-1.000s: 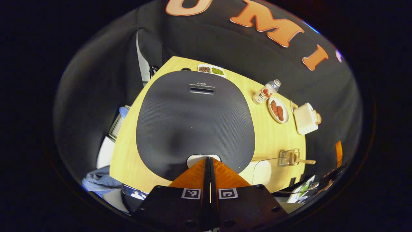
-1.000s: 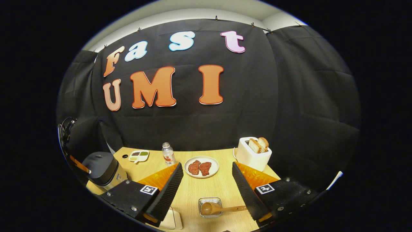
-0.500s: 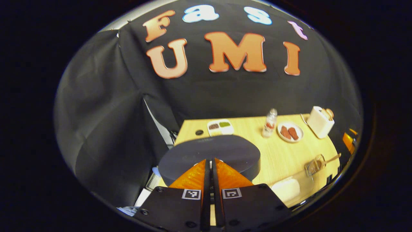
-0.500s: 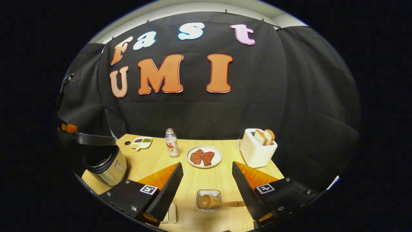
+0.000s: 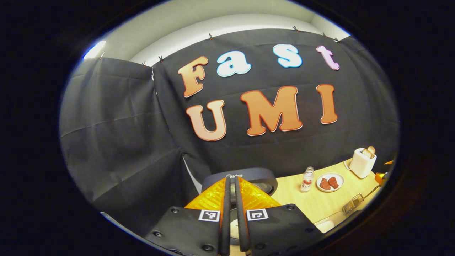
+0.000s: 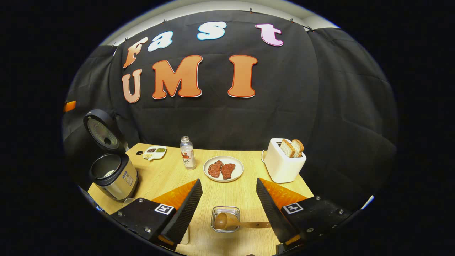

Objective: Close the left gripper, press the button to open the rice cooker; take a wooden spoon from the chopstick holder with the right hand, scoop a spoonful of rice and pour it into the rice cooker, then put the wooden spoon back into the chopstick holder.

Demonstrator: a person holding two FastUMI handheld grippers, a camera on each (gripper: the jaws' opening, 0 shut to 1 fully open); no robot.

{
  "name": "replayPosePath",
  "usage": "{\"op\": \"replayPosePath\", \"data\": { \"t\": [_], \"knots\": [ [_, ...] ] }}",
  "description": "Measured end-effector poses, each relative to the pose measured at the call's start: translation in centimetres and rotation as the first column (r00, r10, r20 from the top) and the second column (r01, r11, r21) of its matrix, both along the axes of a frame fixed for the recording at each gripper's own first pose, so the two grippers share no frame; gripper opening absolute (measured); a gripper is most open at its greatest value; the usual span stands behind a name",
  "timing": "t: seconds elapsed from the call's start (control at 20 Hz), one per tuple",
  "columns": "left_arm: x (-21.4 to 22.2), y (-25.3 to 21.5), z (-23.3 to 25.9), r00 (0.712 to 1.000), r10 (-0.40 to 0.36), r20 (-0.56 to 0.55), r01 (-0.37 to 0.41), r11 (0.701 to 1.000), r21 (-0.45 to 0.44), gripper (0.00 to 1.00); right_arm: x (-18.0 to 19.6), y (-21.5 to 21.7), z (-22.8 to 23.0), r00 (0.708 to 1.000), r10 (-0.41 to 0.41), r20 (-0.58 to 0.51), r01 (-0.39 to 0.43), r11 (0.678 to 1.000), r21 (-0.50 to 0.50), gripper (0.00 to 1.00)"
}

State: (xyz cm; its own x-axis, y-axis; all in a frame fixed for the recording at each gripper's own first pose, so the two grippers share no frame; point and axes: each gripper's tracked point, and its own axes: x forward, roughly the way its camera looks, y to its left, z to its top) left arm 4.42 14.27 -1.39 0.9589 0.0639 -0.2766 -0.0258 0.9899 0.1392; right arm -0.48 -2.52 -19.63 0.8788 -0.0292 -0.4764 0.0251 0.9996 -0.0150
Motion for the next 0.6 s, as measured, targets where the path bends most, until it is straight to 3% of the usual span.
{"op": "replayPosePath", "data": {
  "t": [0.05, 0.35, 0.45, 0.6],
  "knots": [
    [-0.3, -0.8, 0.2, 1.0, -0.009, 0.015, 0.009, 1.0, 0.001, 0.28, 0.0, -0.1, -0.2, 1.0, -0.002, -0.003, 0.002, 1.0, 0.002, 0.95],
    [-3.2, -5.6, -1.3, 0.997, -0.063, 0.038, 0.067, 0.99, -0.121, 0.84, 0.0, -0.9, -1.6, 1.0, -0.01, -0.026, 0.011, 1.0, 0.015, 0.95],
    [-4.0, -6.5, -1.6, 0.997, -0.058, 0.051, 0.063, 0.992, -0.109, 0.89, -0.1, -1.3, -2.5, 0.999, -0.018, -0.044, 0.019, 1.0, 0.015, 0.95],
    [-4.4, -7.9, -2.0, 0.996, -0.049, 0.069, 0.057, 0.992, -0.111, 0.89, 0.0, -2.1, -3.5, 0.997, -0.037, -0.064, 0.039, 0.999, 0.028, 0.95]
  ]
}}
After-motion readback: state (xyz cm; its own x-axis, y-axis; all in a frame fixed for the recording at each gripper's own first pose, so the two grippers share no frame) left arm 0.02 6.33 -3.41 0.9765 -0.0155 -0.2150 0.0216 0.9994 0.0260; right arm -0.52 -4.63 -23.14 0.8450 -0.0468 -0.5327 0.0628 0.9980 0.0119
